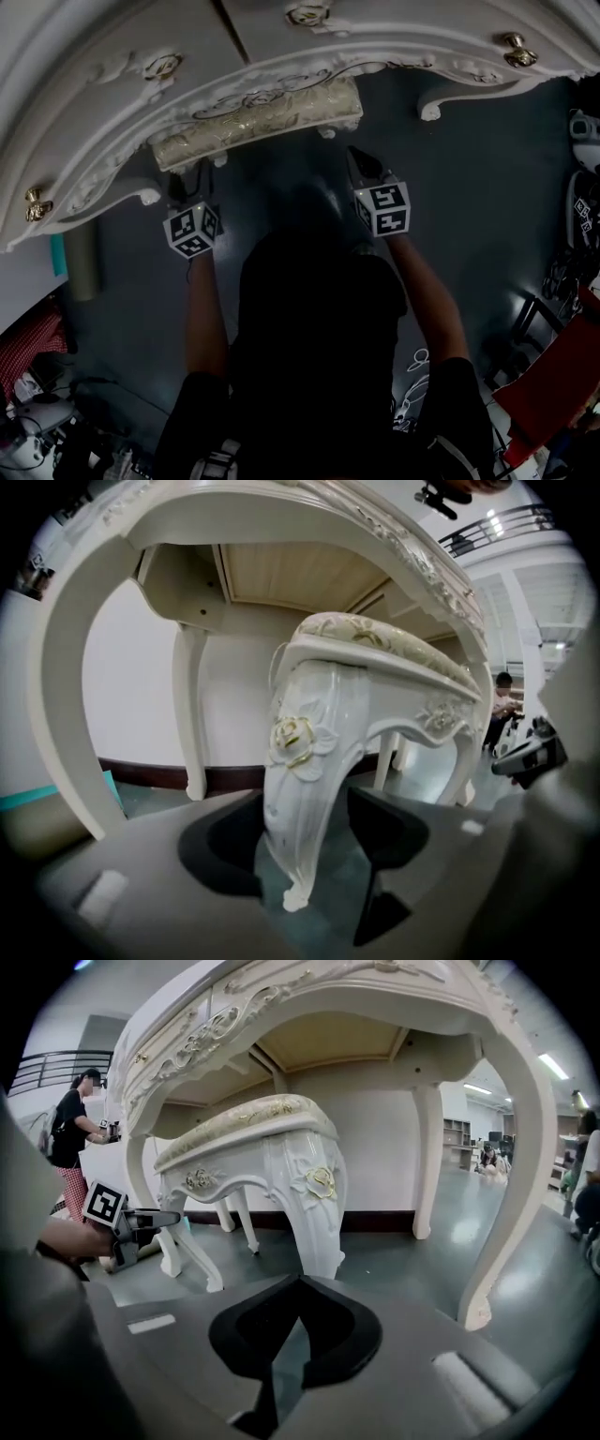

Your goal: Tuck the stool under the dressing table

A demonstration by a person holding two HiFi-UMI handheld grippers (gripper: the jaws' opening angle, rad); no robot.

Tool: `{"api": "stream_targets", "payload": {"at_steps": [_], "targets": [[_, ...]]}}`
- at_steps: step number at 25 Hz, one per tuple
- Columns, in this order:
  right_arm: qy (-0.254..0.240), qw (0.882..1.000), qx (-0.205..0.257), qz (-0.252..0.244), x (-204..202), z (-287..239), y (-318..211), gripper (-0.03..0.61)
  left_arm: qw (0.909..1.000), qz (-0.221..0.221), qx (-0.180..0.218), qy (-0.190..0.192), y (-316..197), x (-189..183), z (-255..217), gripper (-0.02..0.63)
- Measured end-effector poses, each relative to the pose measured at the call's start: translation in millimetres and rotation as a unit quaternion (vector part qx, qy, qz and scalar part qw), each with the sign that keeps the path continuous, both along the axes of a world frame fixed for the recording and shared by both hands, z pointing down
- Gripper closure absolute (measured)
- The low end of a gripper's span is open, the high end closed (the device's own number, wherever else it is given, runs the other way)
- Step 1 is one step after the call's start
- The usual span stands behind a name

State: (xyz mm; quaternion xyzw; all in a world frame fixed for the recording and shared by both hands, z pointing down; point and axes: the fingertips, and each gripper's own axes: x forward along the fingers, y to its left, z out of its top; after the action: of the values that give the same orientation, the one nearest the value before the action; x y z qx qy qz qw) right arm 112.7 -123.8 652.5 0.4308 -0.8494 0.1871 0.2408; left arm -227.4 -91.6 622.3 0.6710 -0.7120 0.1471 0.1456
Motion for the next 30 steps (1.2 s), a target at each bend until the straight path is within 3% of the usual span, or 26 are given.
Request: {"api": "stream_targets", "payload": {"at_steps": [9,14,18,22,30], "targets": [[0.01,0.999,-0.041,-0.008,15.7,-41.1,28.5,0.581,0.9982,0.004,-0.058,-0.014,33.7,16.7,-31.7,0.379],[0.009,0.998,-0.057,-0.01,15.7,-74.3,41.8,0.58,0.9977,0.004,-0.068,-0.002,39.1,34.7,-60.1,0.478],[0.003,0.997,-0.081,0.0,15.0,-102.1,52.4,0.581,0.9955,-0.01,-0.094,0.005,46.7,33.8,-81.9,0.597],[0.008,0.995,-0.096,0.003,11.5,-135.4,68.9,0.58,0.9915,-0.006,-0.129,0.014,65.4,29.9,-111.0,0.604],[0.019,0.993,-0.114,-0.004,0.8,-194.6,83.7,0.581,0.9877,0.016,-0.153,0.028,90.9,42.1,-168.3,0.606]]}}
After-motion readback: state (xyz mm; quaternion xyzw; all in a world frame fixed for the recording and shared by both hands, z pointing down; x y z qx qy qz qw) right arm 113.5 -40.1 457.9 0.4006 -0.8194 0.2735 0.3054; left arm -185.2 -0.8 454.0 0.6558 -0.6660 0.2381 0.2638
